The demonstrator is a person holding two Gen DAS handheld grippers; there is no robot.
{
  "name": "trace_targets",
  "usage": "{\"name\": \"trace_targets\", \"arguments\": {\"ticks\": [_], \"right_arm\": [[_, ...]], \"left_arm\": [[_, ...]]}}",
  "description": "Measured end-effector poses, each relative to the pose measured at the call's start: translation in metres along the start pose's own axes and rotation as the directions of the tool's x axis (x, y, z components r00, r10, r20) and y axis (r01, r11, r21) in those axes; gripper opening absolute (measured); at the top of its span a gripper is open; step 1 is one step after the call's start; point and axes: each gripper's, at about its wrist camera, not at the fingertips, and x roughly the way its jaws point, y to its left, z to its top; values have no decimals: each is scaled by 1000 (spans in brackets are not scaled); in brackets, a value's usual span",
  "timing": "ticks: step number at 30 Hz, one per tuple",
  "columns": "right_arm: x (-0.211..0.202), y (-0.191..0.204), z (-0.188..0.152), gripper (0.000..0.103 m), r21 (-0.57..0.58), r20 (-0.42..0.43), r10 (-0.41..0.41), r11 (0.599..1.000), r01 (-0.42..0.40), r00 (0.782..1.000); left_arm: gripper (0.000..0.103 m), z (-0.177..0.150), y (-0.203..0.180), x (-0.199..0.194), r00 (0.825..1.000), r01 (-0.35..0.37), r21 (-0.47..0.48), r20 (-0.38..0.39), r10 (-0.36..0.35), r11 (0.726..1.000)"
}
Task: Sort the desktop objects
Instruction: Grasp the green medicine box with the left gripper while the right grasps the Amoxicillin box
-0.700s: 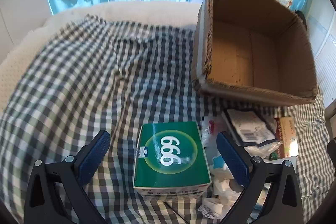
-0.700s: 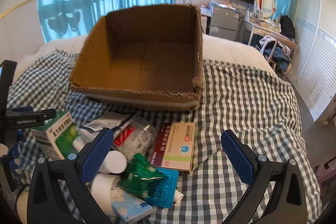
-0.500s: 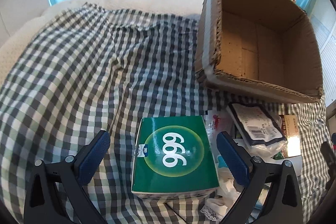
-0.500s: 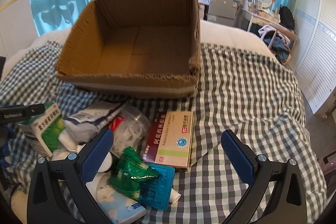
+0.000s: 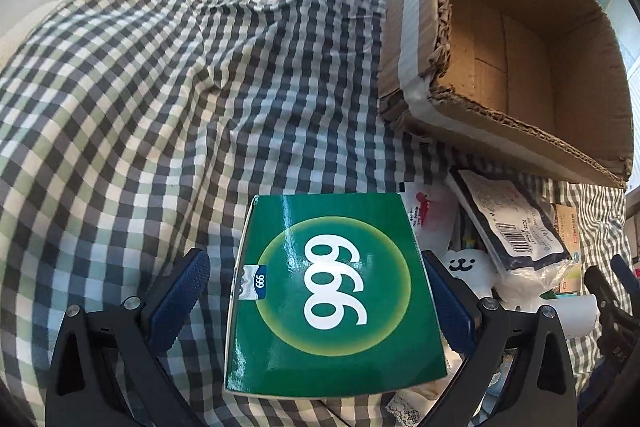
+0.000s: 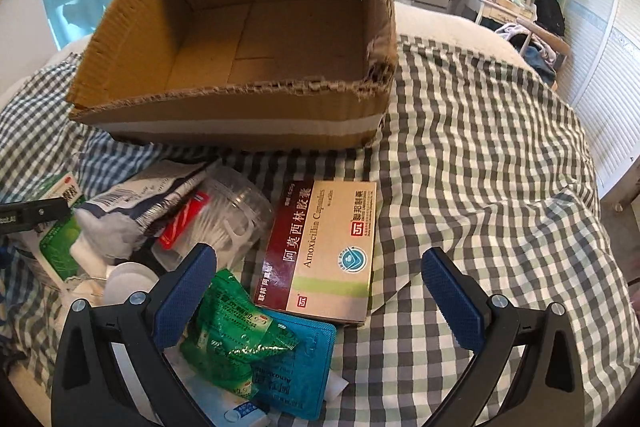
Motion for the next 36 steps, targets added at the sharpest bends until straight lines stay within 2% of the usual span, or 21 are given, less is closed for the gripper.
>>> {"name": "trace_targets", "arguments": {"ticks": [14, 17, 19, 27, 29, 31, 32, 36], "right_arm": [[29, -20, 5, 103, 106, -29, 22, 994, -19, 999], [46, -15, 3, 103, 69, -78, -19, 997, 25, 997], [55, -11, 1, 103, 51, -100, -9, 999, 14, 995], [73, 6, -1, 102, -36, -143, -66, 997, 61, 988], [76, 7, -3, 96, -42, -155, -67, 997, 62, 986], [75, 6, -3, 82, -37, -151, -56, 998, 51, 987], [75, 6, -3, 78, -35, -149, -49, 998, 44, 988], [69, 6, -3, 77, -30, -140, -19, 999, 15, 990]], "left_arm": [[103, 0, -3, 33, 997, 37, 13, -71, -36, 999], [103, 0, -7, 37, 997, 22, 29, -69, -20, 999], [103, 1, -8, 40, 998, 16, 35, -66, -14, 999], [103, 6, -11, 53, 998, 3, 50, -60, 0, 999], [103, 7, -13, 57, 998, -1, 57, -62, 4, 998], [103, 8, -12, 61, 998, -3, 66, -66, 7, 998], [103, 7, -13, 63, 998, -4, 70, -67, 9, 998], [102, 10, -11, 65, 998, -4, 75, -68, 9, 997]]}}
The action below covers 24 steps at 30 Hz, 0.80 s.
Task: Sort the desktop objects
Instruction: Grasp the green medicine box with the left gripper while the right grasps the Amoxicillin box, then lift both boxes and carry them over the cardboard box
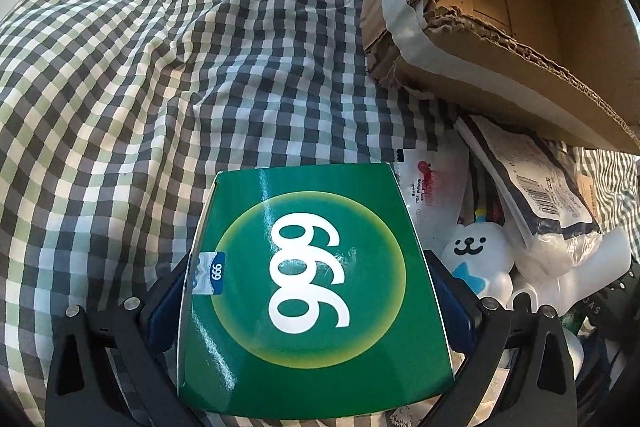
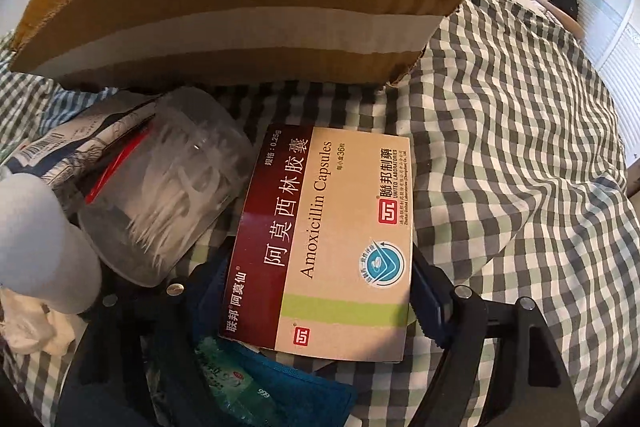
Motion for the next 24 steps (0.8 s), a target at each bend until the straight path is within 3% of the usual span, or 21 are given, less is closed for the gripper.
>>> {"name": "trace_targets", "arguments": {"ticks": [2, 5, 12, 15, 24], "right_arm": [[-9, -5, -2, 77, 8, 7, 7, 1000, -7, 1000], [-19, -8, -3, 77, 15, 26, 14, 1000, -14, 1000], [-50, -16, -1, 77, 33, 77, 29, 999, -31, 997], [-56, -20, -1, 77, 40, 89, 30, 999, -34, 996], [-81, -23, 1, 77, 35, 150, 39, 998, -45, 988]], "left_arm": [[91, 1, 2, -3, 1000, 8, -14, 21, -8, 1000], [82, 6, 11, -7, 999, 13, -47, 51, -11, 999], [79, 7, 12, -7, 996, 38, -50, 79, -34, 998], [79, -4, 8, -34, 989, 79, -73, 130, -69, 994], [79, -8, 8, -65, 970, 101, -74, 228, -81, 992]]}}
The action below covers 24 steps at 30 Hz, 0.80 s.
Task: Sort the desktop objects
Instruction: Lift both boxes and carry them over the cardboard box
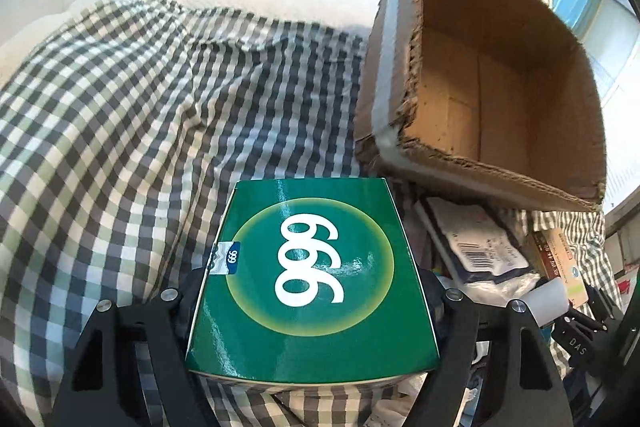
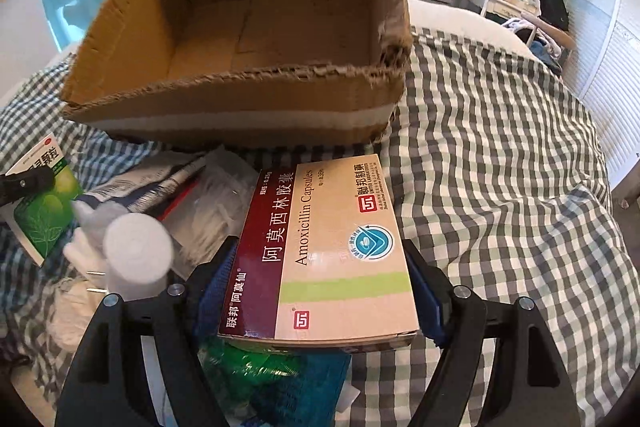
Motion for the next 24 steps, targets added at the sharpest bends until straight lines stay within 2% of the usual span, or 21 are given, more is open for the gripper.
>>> {"name": "trace_targets", "arguments": {"ticks": [3, 5, 8, 11, 16, 24], "right_arm": [[-9, 0, 3, 77, -5, 12, -3, 1000, 3, 1000], [-22, 16, -3, 77, -14, 22, -5, 1000, 5, 1000], [-27, 12, 3, 77, -22, 36, 11, 1000, -10, 999], [-40, 12, 12, 77, -22, 49, 34, 999, -33, 998], [-66, 6, 22, 77, -24, 93, 60, 998, -58, 994], [-112, 6, 28, 77, -37, 222, 102, 995, -96, 970]], "left_arm": [[79, 0, -5, -11, 1000, 4, 14, 29, -5, 1000], [79, 0, -9, -20, 997, -6, 27, 71, 4, 1000], [79, 1, -20, -32, 989, -45, 67, 144, 35, 997], [79, 1, -28, -45, 981, -48, 91, 190, 30, 995], [79, -5, -48, -70, 950, -98, 142, 309, 50, 985], [79, -4, -63, -115, 905, -30, 159, 424, -41, 987]]}}
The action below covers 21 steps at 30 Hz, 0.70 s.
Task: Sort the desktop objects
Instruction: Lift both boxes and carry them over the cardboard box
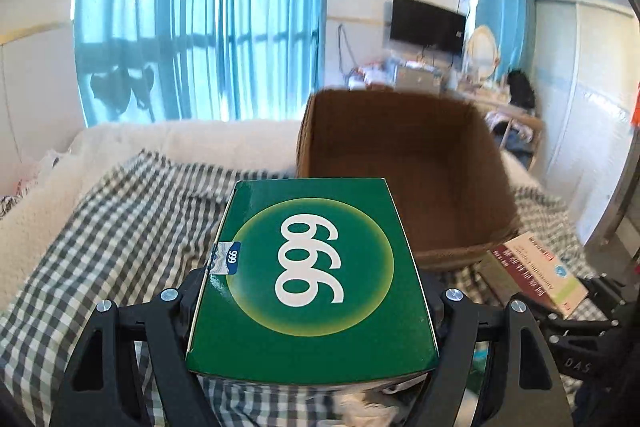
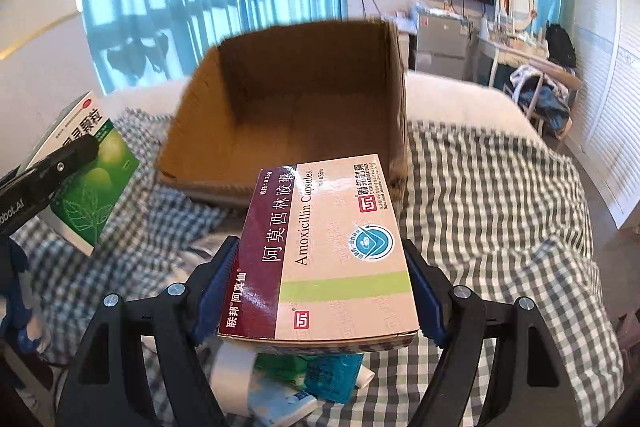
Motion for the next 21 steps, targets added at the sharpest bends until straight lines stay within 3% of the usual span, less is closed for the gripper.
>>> {"name": "trace_targets", "arguments": {"ticks": [8, 21], "right_arm": [[-48, 19, 20, 77, 2, 161, 48, 999, -49, 986], [-90, 26, 71, 77, -10, 325, 34, 999, -33, 945]], "left_arm": [[79, 44, -3, -46, 993, 37, -29, 109, -34, 999], [79, 97, -22, -70, 978, 93, 26, 183, -97, 995]]}}
